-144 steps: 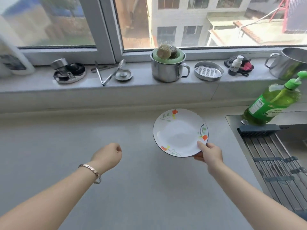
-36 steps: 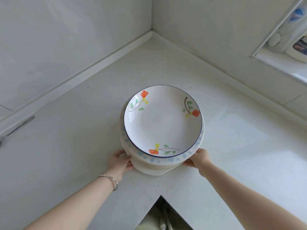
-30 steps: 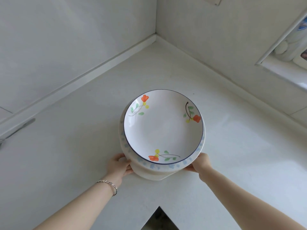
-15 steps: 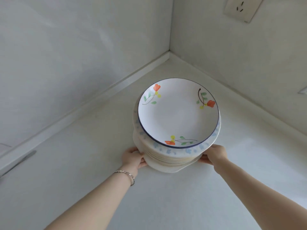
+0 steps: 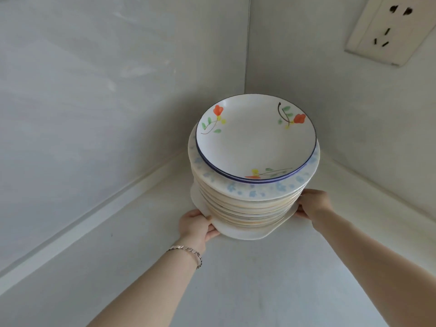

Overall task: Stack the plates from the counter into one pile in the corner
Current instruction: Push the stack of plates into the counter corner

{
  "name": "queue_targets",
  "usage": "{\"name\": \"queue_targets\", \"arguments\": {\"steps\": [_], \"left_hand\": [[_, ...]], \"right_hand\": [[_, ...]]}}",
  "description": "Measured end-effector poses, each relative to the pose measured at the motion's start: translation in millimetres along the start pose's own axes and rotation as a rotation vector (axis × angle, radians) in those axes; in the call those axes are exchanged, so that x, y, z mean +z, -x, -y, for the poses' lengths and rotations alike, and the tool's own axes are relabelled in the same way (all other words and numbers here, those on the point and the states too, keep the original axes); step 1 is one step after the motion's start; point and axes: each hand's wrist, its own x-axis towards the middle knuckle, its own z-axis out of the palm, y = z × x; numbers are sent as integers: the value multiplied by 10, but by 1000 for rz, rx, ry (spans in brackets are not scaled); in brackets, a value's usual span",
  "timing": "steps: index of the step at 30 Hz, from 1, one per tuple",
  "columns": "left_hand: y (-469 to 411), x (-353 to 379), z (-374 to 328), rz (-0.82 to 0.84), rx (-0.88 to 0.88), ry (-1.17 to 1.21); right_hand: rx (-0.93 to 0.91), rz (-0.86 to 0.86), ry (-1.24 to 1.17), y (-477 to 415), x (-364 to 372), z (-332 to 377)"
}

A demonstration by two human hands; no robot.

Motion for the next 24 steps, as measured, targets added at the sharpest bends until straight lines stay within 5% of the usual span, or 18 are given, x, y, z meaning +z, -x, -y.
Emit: {"name": "queue_targets", "arguments": {"steps": [12, 24], "left_hand": [[-288, 474, -185, -31, -37, 46], [-274, 512, -198, -47, 39, 19]], "right_hand": [[-97, -69, 51, -742, 229, 398], [-1, 5, -170, -443, 138, 66]]}}
